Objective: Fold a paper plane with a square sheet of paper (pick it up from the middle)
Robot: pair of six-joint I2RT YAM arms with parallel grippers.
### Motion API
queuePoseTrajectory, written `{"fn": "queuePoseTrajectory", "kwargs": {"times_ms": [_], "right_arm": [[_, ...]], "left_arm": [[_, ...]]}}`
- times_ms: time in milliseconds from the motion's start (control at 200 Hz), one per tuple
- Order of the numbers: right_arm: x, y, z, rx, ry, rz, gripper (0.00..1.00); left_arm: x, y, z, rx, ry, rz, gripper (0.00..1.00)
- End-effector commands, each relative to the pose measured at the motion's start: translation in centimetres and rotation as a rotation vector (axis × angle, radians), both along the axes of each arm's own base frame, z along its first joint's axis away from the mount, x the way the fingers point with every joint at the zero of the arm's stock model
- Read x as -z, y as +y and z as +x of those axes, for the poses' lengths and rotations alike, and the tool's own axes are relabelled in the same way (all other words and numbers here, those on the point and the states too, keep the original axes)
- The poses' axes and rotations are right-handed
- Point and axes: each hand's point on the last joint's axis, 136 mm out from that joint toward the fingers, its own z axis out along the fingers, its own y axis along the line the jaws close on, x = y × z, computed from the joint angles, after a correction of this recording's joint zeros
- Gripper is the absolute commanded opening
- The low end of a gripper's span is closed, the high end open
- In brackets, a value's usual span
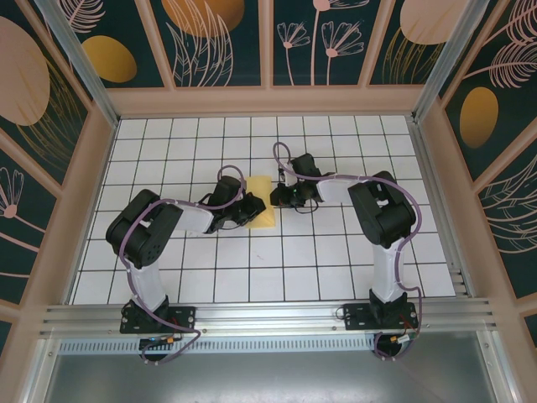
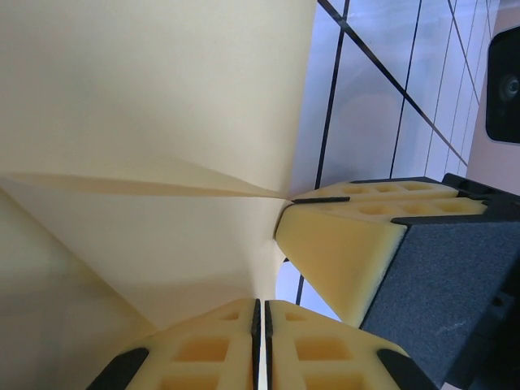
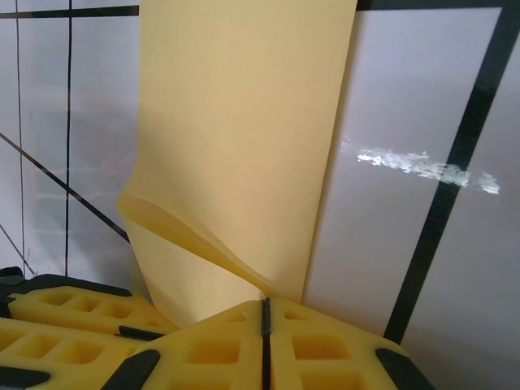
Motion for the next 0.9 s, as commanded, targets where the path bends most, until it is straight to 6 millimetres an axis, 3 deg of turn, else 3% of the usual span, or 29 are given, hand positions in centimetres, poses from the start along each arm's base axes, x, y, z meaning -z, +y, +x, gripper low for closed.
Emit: {"fn": "queuePoseTrajectory", "kwargs": {"times_ms": [0,891], "right_arm": [[0.8,0.2,0.1,-0.001,0.001,-0.025,0.07],[0.8,0.0,0.3,0.013,0.004,-0.034,0.07]], "left_arm": [[0.9,-0.2,-0.3,0.021,0.007,0.019,0.12],[2.2,0.1,-0.6,0.017,0.043,0.043,0.12]]}}
